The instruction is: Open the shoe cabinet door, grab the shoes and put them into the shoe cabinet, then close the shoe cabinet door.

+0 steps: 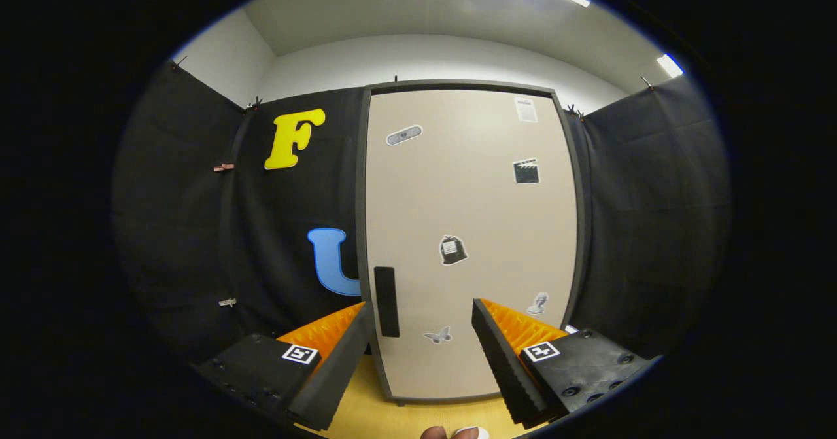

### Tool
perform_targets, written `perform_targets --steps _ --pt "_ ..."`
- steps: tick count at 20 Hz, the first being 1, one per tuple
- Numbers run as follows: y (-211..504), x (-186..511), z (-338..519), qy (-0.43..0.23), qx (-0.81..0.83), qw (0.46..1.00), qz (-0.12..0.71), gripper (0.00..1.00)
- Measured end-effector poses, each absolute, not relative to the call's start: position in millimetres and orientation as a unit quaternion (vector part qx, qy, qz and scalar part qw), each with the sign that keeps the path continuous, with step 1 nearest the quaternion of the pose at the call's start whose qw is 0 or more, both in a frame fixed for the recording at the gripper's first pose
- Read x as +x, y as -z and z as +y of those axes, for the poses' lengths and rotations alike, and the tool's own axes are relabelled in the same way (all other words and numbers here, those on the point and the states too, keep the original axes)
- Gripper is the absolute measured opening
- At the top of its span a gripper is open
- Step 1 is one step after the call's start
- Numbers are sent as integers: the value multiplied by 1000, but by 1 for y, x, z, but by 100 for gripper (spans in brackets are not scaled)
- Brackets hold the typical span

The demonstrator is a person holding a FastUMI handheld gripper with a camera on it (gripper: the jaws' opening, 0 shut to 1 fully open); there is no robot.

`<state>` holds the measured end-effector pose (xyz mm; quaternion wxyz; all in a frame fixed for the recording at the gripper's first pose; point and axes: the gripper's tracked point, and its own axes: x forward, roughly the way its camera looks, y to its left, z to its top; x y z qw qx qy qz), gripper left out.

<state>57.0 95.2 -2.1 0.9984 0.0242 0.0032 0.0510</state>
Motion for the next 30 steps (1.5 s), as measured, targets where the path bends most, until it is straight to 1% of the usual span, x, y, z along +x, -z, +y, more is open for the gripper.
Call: perform_targets --steps 6,11,13,14,15,18,19,20,21,23,24,26,29,30 --pt "27 121 140 -52 25 998 18 97" --pt "60 170 148 -35 14 999 38 98" --pt "66 186 150 -31 12 999 37 93" --pt "70 192 151 -30 13 999 39 84" --pt "74 197 151 -28 13 999 44 80" --pt "83 207 150 -19 17 998 52 52" --pt "83 205 146 -7 18 998 53 49" --pt "82 215 145 -5 26 999 44 49" --pt "84 207 144 -4 26 999 45 39" --pt "86 215 144 -7 16 999 41 39" --pt "81 209 145 -9 11 999 39 32" --pt "83 208 145 -13 7 999 42 23" --pt "85 208 145 -23 27 998 53 21" --pt "83 205 145 -27 21 998 57 16"
